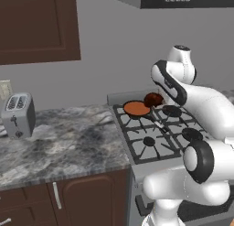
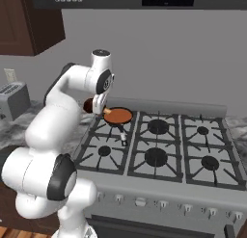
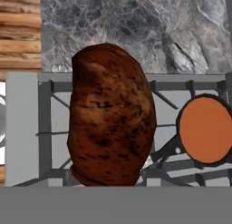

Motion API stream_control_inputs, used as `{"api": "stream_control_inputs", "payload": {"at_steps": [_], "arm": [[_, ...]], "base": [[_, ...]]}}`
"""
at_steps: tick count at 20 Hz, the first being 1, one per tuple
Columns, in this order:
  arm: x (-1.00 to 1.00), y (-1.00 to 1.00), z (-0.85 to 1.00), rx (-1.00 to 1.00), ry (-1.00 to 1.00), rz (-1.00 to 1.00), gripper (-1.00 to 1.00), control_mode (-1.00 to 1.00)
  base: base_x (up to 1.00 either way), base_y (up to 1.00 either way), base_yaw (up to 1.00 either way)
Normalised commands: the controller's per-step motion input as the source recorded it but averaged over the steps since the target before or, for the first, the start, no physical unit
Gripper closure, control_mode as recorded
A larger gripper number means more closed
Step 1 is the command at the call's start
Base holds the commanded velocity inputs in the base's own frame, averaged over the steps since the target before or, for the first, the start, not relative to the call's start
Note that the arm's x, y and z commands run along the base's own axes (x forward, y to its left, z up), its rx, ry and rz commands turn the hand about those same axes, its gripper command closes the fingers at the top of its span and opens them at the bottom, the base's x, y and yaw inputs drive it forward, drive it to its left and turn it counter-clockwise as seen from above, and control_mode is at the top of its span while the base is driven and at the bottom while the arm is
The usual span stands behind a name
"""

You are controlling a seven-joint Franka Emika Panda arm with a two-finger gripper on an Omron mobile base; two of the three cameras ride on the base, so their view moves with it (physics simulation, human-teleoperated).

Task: Retrieve the steak from the fridge and place it on the saucepan with marinade on the stove.

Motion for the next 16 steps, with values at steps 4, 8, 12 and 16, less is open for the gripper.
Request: {"api": "stream_control_inputs", "payload": {"at_steps": [4,8,12,16], "arm": [[0.35,0.0,-0.34,0.0,0.0,0.0,1.0,-1.0],[0.35,0.0,-0.36,0.0,0.0,0.0,1.0,-1.0],[0.33,0.0,-0.33,0.0,0.0,0.0,1.0,-1.0],[0.3,0.0,-0.19,0.0,-0.15,0.0,1.0,-1.0]], "base": [[0.0,0.0,0.0],[0.0,0.0,0.0],[0.0,0.0,0.0],[0.0,0.0,0.0]]}}
